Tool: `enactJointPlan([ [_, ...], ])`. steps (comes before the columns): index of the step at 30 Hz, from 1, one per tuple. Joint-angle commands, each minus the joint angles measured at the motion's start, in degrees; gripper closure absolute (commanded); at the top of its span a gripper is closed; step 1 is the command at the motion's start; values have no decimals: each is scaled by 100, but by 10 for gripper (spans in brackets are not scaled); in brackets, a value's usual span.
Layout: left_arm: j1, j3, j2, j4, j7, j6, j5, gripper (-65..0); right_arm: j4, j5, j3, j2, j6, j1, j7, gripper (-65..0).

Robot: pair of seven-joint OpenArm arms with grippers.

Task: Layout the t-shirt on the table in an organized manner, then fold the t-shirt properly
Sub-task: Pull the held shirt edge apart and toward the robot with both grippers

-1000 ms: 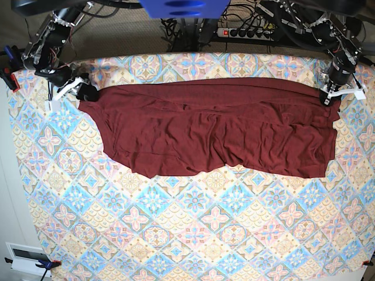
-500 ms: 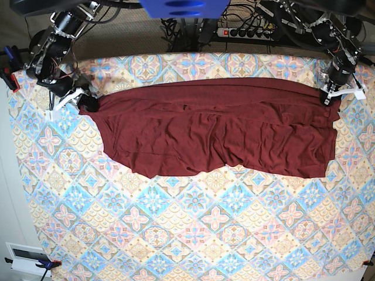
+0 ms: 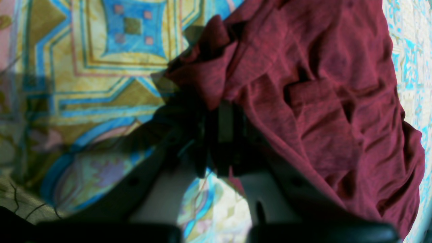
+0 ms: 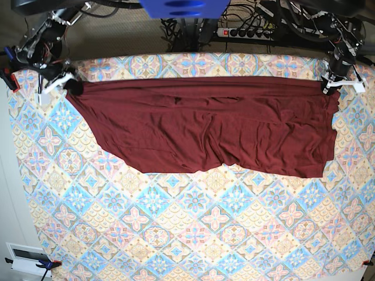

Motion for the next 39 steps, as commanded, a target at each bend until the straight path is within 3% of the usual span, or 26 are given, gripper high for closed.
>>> enactJointPlan([
  [1, 134, -29, -61, 22, 115, 139, 310, -2, 228, 104, 49, 138, 14, -40, 171, 0],
  [12, 706, -29, -52, 646, 115, 139, 301, -2, 387, 764, 57, 173, 14, -849, 171, 0],
  [18, 820, -38, -211, 646, 80, 139, 143, -2, 387, 808, 57, 173, 14, -981, 171, 0],
  [26, 240, -38, -79, 409, 89, 191, 125, -10, 334, 78, 57, 146, 14, -638, 180, 0],
  [30, 99, -38, -26, 303, 98, 227, 125, -63, 316, -10, 57, 146, 14, -128, 180, 0],
  [34, 108, -29, 44, 312, 115, 587, 125, -144, 316, -19, 57, 146, 14, -128, 206, 0],
  [39, 284, -29, 18, 330, 115, 622, 64, -207, 316, -19, 57, 146, 14, -128, 206, 0],
])
